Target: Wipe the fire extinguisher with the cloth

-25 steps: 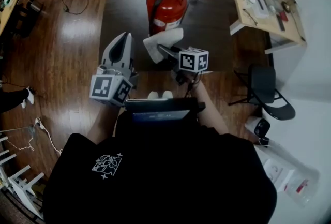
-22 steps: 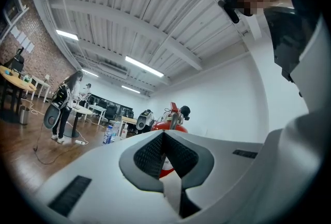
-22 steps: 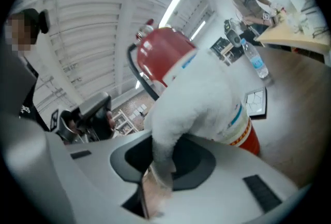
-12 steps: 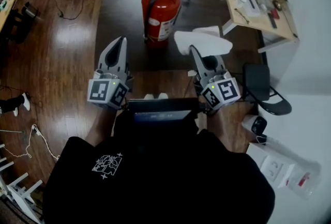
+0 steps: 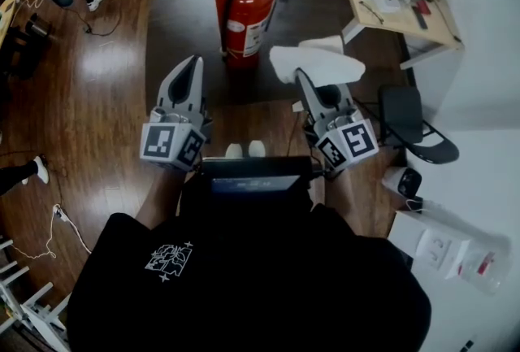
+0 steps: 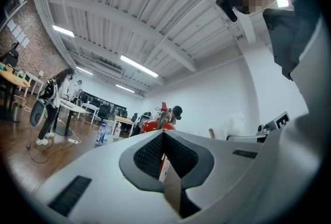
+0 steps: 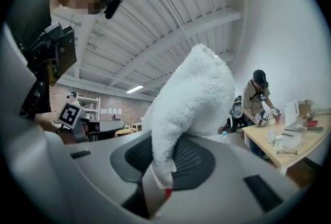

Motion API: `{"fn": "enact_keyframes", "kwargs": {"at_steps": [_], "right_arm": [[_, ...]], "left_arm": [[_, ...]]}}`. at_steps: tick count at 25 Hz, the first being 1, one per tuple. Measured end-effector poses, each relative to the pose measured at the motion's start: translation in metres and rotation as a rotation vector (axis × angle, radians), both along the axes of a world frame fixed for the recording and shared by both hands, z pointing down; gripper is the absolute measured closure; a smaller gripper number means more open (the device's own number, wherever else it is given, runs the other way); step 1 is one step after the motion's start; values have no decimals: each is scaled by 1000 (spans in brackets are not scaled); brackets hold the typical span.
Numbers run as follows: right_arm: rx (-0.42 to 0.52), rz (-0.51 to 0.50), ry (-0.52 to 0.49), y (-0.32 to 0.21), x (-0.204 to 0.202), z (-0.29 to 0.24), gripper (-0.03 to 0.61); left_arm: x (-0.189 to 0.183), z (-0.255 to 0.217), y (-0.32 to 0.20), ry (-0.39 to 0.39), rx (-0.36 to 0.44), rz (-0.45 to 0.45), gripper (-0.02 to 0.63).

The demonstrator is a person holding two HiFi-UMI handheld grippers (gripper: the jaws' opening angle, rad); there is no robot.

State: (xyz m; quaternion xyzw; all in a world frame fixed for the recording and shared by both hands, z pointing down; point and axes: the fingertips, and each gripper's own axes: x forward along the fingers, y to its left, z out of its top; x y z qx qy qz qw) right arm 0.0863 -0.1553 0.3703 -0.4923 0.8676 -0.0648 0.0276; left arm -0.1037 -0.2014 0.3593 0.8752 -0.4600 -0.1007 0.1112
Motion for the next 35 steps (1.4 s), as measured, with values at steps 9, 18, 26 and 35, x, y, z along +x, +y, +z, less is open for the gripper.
{"fn": "enact_keyframes", "kwargs": {"at_steps": [9, 18, 26, 35], "right_arm": [[17, 100, -13, 45, 24, -9, 479], [25, 59, -1, 100, 19, -9, 479], [13, -45, -29, 203, 14, 3, 479], [27, -86, -40, 318, 22, 0, 479]], "left_arm": [[9, 0, 13, -12, 9, 102, 614], [13, 0, 64, -31, 9, 80, 614], [41, 1, 175, -26, 15, 45, 614], [45, 8, 311, -44, 1, -17, 614]]}}
